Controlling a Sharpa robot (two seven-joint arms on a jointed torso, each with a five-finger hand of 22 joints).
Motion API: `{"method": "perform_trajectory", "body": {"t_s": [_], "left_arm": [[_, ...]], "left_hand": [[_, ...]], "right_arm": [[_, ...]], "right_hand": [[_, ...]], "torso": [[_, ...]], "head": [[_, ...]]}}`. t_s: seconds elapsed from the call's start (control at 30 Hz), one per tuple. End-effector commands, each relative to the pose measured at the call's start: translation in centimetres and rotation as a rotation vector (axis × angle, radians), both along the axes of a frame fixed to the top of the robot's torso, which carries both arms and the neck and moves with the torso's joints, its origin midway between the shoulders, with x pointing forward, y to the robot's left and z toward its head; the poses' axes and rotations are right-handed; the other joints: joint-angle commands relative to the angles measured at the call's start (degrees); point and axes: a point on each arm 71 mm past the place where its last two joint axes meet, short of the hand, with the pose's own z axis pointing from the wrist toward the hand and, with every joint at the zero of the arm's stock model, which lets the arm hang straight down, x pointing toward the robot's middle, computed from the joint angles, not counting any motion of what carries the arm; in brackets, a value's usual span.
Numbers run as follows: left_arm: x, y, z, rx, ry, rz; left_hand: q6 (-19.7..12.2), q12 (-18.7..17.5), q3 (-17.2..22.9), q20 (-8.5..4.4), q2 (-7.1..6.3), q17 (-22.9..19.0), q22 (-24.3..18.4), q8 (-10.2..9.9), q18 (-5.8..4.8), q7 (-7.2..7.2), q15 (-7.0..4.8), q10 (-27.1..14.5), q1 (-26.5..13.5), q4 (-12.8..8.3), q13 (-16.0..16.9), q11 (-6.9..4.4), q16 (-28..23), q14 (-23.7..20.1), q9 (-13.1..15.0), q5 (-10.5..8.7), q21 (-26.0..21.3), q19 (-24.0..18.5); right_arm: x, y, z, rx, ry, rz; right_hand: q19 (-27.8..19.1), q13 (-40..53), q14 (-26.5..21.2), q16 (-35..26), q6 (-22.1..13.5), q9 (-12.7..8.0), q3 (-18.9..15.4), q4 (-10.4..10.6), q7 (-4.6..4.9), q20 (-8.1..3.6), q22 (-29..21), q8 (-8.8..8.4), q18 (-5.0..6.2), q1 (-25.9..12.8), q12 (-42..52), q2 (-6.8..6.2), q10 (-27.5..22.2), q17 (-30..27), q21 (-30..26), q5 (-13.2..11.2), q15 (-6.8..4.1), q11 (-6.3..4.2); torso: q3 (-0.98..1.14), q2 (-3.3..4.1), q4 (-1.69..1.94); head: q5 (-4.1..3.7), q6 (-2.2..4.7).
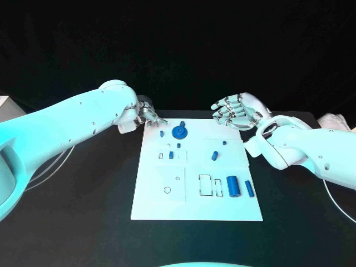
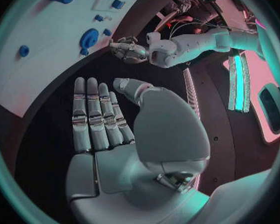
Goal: Assemble the parts on the task board
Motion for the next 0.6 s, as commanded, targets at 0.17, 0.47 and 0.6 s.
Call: {"method": "perform_trajectory", "body": {"t_s": [0.17,0.47,0.6], "left_arm": [[-0.29,-0.77,-0.61,0.063,0.045,-0.046],[-0.41,-0.58,-1.07,0.097,0.078,-0.036],[-0.46,-0.53,-1.14,0.101,0.087,-0.037]], "left_hand": [[-0.59,0.27,-0.15,-0.03,0.38,8.85,2.08,0.40,-0.26,-0.09,-0.30,0.47,0.67,-0.62,0.12,-0.01,0.16,3.18,0.05,-0.20,0.16,0.27],[-0.25,0.67,0.69,-0.09,1.83,8.97,2.31,0.84,-0.30,-0.19,-0.37,0.84,2.27,-1.07,0.66,-0.12,0.28,3.23,0.07,-0.19,0.33,0.40],[-0.15,0.73,0.90,-0.11,2.01,9.00,2.38,0.95,-0.31,-0.23,-0.40,0.90,2.54,-1.18,0.75,-0.16,0.30,3.25,0.09,-0.19,0.38,0.44]], "right_arm": [[-0.08,0.02,0.56,0.059,-0.035,0.005],[-0.13,-0.12,0.77,0.078,-0.045,-0.005],[-0.13,-0.17,0.78,0.079,-0.043,-0.007]], "right_hand": [[0.42,-0.02,0.43,-0.79,0.16,-0.08,0.39,-0.17,0.95,0.45,-2.07,-0.20,0.67,-0.54,-0.70,0.16,0.98,-1.14,-0.05,0.40,0.37,-0.22],[0.77,-0.07,0.74,-1.09,0.37,-0.17,0.43,-0.43,1.03,0.35,-3.28,-0.41,0.64,-0.41,-1.31,0.09,1.30,-1.84,-0.03,0.54,0.35,-0.20],[0.79,-0.07,0.73,-1.18,0.34,-0.21,0.45,-0.46,1.07,0.37,-3.54,-0.50,0.62,-0.40,-1.47,0.10,1.30,-2.00,-0.04,0.56,0.38,-0.16]], "torso": [[-0.07,-0.01,-0.03],[-0.04,-0.05,0.05],[-0.06,-0.09,0.03]], "head": [[-0.06,-0.33],[-0.18,-0.52],[-0.04,-0.68]]}}
